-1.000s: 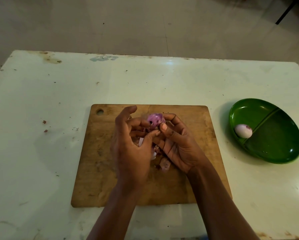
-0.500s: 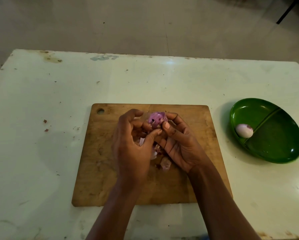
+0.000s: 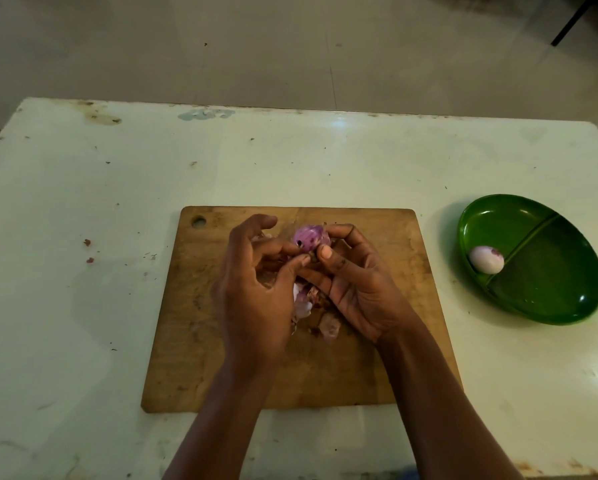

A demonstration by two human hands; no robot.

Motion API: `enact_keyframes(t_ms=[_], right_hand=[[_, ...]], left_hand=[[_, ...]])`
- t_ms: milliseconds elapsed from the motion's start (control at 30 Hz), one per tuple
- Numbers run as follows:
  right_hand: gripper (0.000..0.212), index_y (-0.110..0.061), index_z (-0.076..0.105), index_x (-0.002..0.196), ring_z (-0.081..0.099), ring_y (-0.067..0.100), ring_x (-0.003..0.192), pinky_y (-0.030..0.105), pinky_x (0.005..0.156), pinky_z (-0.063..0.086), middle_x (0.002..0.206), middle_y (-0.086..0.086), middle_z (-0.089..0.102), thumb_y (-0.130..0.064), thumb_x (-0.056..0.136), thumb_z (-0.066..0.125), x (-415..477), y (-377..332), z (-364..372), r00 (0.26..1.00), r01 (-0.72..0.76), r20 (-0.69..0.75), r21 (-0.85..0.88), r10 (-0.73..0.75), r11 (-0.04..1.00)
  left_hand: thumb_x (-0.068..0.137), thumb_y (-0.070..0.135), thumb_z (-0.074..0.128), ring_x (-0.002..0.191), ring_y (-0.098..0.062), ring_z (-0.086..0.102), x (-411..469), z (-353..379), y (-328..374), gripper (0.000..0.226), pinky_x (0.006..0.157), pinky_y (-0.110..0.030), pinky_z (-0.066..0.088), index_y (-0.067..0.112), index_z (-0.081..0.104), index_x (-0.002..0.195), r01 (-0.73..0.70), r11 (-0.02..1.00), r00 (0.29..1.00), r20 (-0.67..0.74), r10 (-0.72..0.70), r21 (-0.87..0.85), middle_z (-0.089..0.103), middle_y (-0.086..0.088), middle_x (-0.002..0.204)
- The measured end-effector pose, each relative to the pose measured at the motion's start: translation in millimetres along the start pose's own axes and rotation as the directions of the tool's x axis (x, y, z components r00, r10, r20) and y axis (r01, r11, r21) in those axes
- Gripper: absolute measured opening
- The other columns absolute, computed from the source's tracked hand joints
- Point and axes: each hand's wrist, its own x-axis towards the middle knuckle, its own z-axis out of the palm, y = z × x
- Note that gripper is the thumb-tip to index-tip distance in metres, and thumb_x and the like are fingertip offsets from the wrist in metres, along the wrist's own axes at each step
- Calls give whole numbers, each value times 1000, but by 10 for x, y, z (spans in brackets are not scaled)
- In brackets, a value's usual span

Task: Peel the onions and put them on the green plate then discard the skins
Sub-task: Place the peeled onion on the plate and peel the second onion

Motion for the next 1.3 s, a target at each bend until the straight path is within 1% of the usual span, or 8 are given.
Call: enact_keyframes(t_ms=[100, 267, 433, 567, 700, 867, 1033, 1300], right_hand=[[43, -6, 57, 100, 70, 25, 90, 30, 73, 58, 101, 12, 69, -12, 62, 76, -8, -8, -38, 999, 7, 31, -53, -6, 999], [43, -4, 56, 102, 69, 27, 92, 32, 75, 59, 104, 13, 68, -12, 65, 75, -20, -14, -44, 998, 7, 59, -66, -3, 998], [41, -4, 55, 102, 70, 24, 88, 31, 74, 59, 102, 12, 68, -12, 65, 71, -22, -6, -4, 999, -4, 47, -54, 6, 999], [39, -5, 57, 99, 70, 22, 87, 31, 73, 59, 98, 11, 70, -13, 64, 73, -19, -2, 16, 999, -7, 44, -19, 8, 1000], [44, -7, 63, 98, 70, 25, 90, 31, 73, 59, 103, 15, 69, -14, 60, 83, -2, 13, 11, 999, -7, 44, 47, 5, 999], [56, -5, 58, 102, 70, 30, 93, 35, 75, 59, 105, 17, 70, -13, 55, 88, 24, 5, -39, 999, 37, 25, 140, -41, 989], [65, -2, 56, 107, 70, 31, 94, 36, 76, 59, 106, 20, 69, -12, 54, 91, 28, 8, -46, 999, 44, 15, 199, -48, 979], [72, -1, 53, 120, 69, 29, 94, 32, 73, 59, 112, 22, 66, -11, 59, 89, 25, 18, -53, 999, -15, 49, 229, 4, 973]], left_hand=[[71, 0, 78, 84, 18, 58, 5, -3, -1, 55, 74, -1, 43, 14, 51, 117, 42, 999, 999, 25, -42, 6, 58, 23, 88], [73, -1, 76, 84, 7, 63, 3, -3, -29, 57, 71, -5, 46, 21, 47, 117, 100, 994, 993, 66, -97, -52, 63, 16, 86], [77, -5, 71, 85, 15, 59, -13, 12, -49, 52, 71, -1, 44, 18, 47, 117, 101, 994, 991, 95, -97, -38, 60, 18, 88], [82, -1, 68, 83, -5, 62, -34, 37, -53, 51, 75, -10, 49, 23, 43, 120, 5, 1000, 995, 96, -5, 6, 63, -1, 89], [88, 22, 53, 86, -16, 63, -29, 47, -8, 39, 72, -28, 56, 23, 38, 124, -39, 999, 996, 77, 40, -4, 62, -7, 93], [79, -3, 66, 81, -6, 60, -22, 24, -2, 63, 74, -13, 49, 11, 36, 133, -29, 999, 1000, 9, 29, -46, 60, 1, 86], [75, -13, 67, 84, -3, 61, -11, 9, -19, 67, 74, -12, 49, -1, 38, 133, 8, 998, 1000, -12, -9, -64, 62, -1, 92], [77, 9, 74, 94, -4, 66, -9, 17, 19, 61, 80, -22, 55, 19, 44, 129, -12, 996, 1000, 17, 14, -90, 66, 6, 102]])
